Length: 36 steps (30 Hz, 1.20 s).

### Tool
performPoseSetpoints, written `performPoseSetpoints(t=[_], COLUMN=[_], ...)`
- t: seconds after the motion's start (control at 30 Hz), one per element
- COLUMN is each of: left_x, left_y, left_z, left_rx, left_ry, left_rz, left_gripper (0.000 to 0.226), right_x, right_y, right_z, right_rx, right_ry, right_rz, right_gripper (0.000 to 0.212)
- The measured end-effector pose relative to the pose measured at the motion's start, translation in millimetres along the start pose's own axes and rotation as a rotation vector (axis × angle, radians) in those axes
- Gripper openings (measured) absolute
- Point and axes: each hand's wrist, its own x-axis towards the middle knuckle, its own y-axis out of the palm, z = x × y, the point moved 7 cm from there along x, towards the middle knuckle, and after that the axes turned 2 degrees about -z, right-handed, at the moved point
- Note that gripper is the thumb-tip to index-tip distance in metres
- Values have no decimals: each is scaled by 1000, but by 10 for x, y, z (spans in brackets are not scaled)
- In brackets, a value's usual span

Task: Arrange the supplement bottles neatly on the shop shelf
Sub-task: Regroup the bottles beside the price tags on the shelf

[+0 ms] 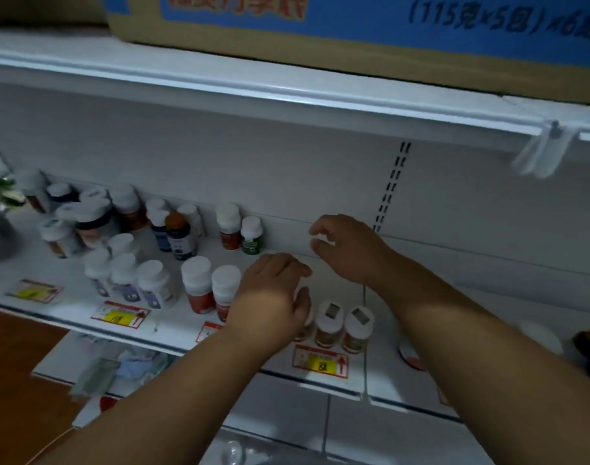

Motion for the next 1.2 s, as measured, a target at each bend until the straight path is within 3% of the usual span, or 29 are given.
performPoseSetpoints(t=[0.27, 0.4, 0.53, 0.73, 0.83, 1.0, 1.1, 1.2], left_x=[138, 161, 173, 190, 280, 459, 457, 356], left_y=[-536, -683, -701, -587, -582, -512, -272, 25], left_z=[1158, 1526, 1723, 1840, 1806, 1464, 956, 346], left_rx=[24, 34, -6, -84, -146, -379, -618, -793], left_ry=[-24, -11, 32, 11, -11, -109, -165, -189], left_rz=[124, 190, 211, 245, 221, 166, 365, 543], left_gripper=[28, 32, 24, 27, 32, 53, 67, 53], right_x=[1029, 1256, 1357, 1381, 1213, 472, -52, -579], right_y=[901, 1267, 1317, 1237, 1003, 238, -136, -433], right_z=[651, 621, 584, 453, 455, 595, 635, 512], right_rx=[-50, -188, -291, -230, -36, 428, 569, 608], right_ry=[57, 155, 198, 234, 271, 354, 367, 402], right_rz=[34, 157, 57, 23, -111, -470, -580, -685], right_gripper=[36, 20, 28, 27, 33, 18, 18, 6])
